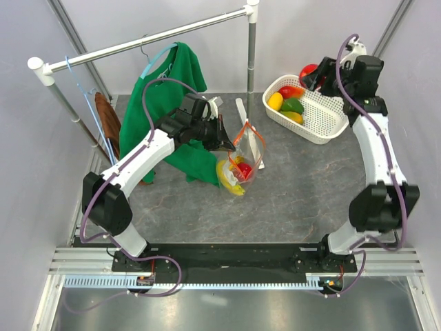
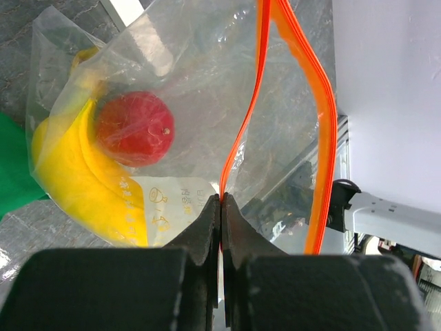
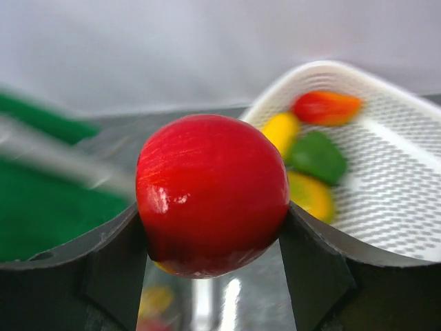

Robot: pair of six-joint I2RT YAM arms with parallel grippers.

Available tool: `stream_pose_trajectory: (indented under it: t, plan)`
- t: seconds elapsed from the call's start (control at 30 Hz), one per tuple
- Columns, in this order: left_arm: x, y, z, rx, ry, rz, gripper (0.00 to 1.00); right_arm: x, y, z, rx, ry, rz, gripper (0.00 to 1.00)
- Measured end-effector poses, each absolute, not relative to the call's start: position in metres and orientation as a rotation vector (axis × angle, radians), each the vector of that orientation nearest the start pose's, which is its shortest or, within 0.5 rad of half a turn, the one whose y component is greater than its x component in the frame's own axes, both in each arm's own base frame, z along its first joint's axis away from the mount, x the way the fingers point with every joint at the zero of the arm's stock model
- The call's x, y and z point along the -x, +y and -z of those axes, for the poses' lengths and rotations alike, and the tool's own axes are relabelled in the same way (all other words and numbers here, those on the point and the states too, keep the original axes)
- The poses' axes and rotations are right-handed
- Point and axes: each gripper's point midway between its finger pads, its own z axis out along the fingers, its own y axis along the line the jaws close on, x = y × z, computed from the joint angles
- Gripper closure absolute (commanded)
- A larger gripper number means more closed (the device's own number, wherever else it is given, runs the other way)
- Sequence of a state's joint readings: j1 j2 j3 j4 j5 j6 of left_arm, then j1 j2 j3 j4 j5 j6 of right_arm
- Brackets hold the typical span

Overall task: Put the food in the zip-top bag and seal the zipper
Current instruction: Place the fake vegetable in the zipper food storage bag, then pick up the fake vegetable from the bin.

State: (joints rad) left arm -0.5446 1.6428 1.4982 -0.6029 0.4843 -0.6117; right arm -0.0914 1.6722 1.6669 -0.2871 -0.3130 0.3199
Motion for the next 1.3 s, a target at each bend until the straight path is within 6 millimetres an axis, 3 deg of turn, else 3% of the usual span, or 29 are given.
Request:
stream_pose_trajectory:
  t: [0.07, 0.17, 0.27, 0.37, 0.43, 0.53, 0.63, 0.67, 0.77, 0.9, 1.07, 1.2, 1.3]
  plan:
    - [-0.311, -0.309, -0.228, -0.187, 2.488, 1.108, 0.98, -0.477, 0.058, -0.352, -0.045, 1.852, -0.554, 0.72]
    - [-0.309, -0.310, -0.229, -0.195, 2.487, 1.123, 0.98, -0.428, 0.118, -0.369, 0.136, 1.843, -0.678, 0.72]
    - [-0.309, -0.311, -0.230, -0.197, 2.486, 1.127, 0.98, -0.375, 0.181, -0.363, 0.326, 1.860, -0.800, 0.72]
    - [-0.308, -0.311, -0.231, -0.199, 2.485, 1.130, 0.98, -0.335, 0.221, -0.342, 0.461, 1.909, -0.879, 0.71]
    - [-0.308, -0.311, -0.231, -0.200, 2.484, 1.133, 0.98, -0.323, 0.233, -0.326, 0.500, 1.948, -0.901, 0.70]
    - [-0.308, -0.310, -0.233, -0.201, 2.480, 1.134, 0.98, -0.308, 0.243, -0.292, 0.531, 2.041, -0.908, 0.59]
    - [-0.307, -0.310, -0.235, -0.203, 2.476, 1.135, 0.98, -0.293, 0.249, -0.264, 0.570, 2.116, -0.908, 0.34]
    - [-0.307, -0.310, -0.235, -0.203, 2.474, 1.136, 0.98, -0.287, 0.252, -0.257, 0.588, 2.136, -0.909, 0.21]
    - [-0.307, -0.310, -0.236, -0.205, 2.470, 1.135, 0.98, -0.274, 0.259, -0.249, 0.639, 2.161, -0.916, 0.02]
    - [-0.307, -0.310, -0.237, -0.206, 2.470, 1.136, 0.98, -0.277, 0.258, -0.254, 0.641, 2.153, -0.876, 0.02]
    - [-0.307, -0.310, -0.237, -0.206, 2.470, 1.136, 0.98, -0.301, 0.245, -0.296, 0.575, 2.071, -0.844, 0.02]
    - [-0.307, -0.310, -0.237, -0.206, 2.470, 1.136, 0.98, -0.353, 0.204, -0.332, 0.413, 2.005, -0.786, 0.02]
    - [-0.307, -0.310, -0.237, -0.206, 2.470, 1.136, 0.98, -0.401, 0.164, -0.338, 0.287, 1.993, -0.709, 0.02]
